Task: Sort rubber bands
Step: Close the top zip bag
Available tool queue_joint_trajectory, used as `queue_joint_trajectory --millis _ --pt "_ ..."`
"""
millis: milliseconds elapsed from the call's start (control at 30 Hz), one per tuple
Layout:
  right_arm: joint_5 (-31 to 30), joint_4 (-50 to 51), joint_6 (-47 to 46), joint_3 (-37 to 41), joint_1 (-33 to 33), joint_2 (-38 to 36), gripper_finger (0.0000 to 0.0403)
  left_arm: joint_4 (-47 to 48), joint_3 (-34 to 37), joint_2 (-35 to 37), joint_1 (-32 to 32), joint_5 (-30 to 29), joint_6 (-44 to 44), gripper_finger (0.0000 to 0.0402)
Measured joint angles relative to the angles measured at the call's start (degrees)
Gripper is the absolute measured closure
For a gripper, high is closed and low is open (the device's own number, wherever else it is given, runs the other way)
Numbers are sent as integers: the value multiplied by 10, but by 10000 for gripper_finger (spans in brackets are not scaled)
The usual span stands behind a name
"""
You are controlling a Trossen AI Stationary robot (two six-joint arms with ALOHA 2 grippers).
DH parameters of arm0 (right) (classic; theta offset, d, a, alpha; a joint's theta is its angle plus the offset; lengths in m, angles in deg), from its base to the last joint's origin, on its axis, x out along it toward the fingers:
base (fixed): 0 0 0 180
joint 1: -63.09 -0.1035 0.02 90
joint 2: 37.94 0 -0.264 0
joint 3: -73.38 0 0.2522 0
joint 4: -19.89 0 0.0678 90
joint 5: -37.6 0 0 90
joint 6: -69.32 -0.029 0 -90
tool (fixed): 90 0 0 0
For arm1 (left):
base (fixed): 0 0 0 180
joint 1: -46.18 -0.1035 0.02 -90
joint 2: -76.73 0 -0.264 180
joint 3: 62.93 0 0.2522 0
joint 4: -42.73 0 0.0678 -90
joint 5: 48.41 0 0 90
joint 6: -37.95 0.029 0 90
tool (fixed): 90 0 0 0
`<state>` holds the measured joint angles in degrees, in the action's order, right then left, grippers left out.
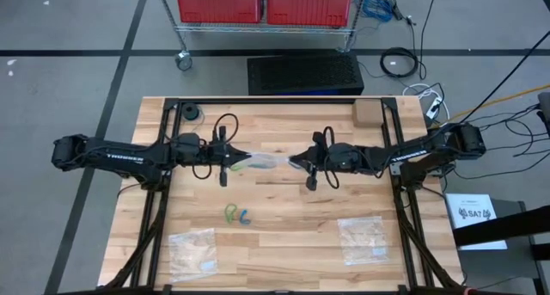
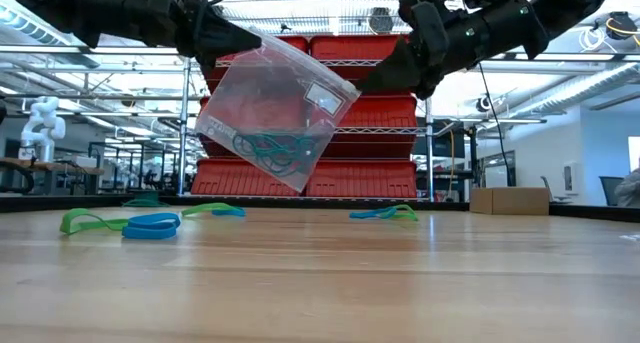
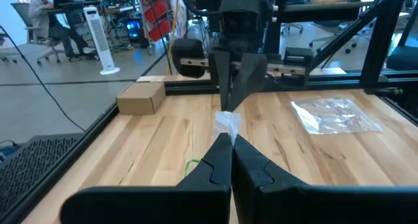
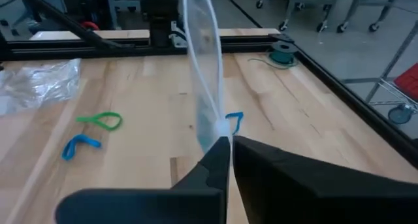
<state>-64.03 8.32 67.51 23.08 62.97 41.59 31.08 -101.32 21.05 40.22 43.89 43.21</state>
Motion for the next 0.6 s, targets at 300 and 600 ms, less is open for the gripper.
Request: queue_joint_trajectory --millis 300,600 --pt "-22 66 -18 0 0 -39 364 2 0 0 0 0 0 401" --pt "-35 180 -77 51 1 -66 258 3 0 0 0 0 0 401"
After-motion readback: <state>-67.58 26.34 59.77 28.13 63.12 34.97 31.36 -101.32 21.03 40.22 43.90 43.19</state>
